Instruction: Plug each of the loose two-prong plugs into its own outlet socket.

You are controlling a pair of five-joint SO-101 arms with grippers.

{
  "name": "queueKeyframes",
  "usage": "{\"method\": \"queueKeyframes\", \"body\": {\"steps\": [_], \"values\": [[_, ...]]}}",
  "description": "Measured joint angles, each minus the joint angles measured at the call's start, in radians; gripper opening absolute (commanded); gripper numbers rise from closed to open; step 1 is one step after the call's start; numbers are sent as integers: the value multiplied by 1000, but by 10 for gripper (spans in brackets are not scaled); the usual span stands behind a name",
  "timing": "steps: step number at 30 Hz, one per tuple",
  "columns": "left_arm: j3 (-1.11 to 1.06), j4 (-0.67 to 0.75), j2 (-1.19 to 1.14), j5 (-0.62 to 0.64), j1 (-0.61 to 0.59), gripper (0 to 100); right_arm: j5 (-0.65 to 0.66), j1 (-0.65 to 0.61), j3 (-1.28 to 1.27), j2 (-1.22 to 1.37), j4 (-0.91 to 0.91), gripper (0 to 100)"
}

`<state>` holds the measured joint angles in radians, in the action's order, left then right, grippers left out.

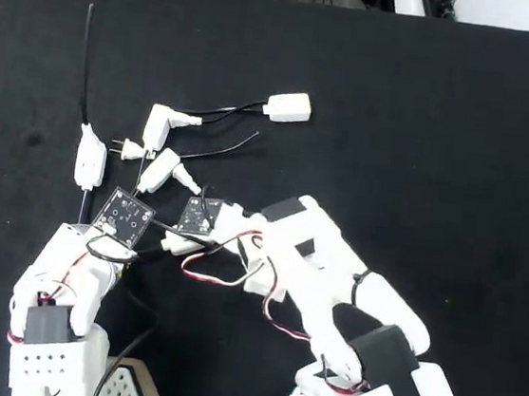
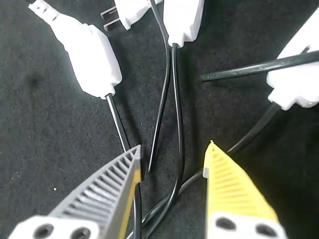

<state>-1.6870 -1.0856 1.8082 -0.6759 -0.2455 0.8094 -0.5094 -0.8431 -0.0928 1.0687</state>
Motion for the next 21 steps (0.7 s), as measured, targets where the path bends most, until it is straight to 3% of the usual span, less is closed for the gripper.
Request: {"method": "queueKeyframes", "body": {"steps": [2, 7, 14, 21], "values": [[0, 0, 0, 0, 0, 202, -3, 0, 0, 0, 0, 165], [0, 0, 0, 0, 0, 202, -3, 2, 29, 8, 2, 8], [0, -12, 0, 0, 0, 202, -9, 18, 114, 21, 74, 13], [0, -12, 0, -9, 0, 202, -11, 201, 209, 21, 0, 13]]}}
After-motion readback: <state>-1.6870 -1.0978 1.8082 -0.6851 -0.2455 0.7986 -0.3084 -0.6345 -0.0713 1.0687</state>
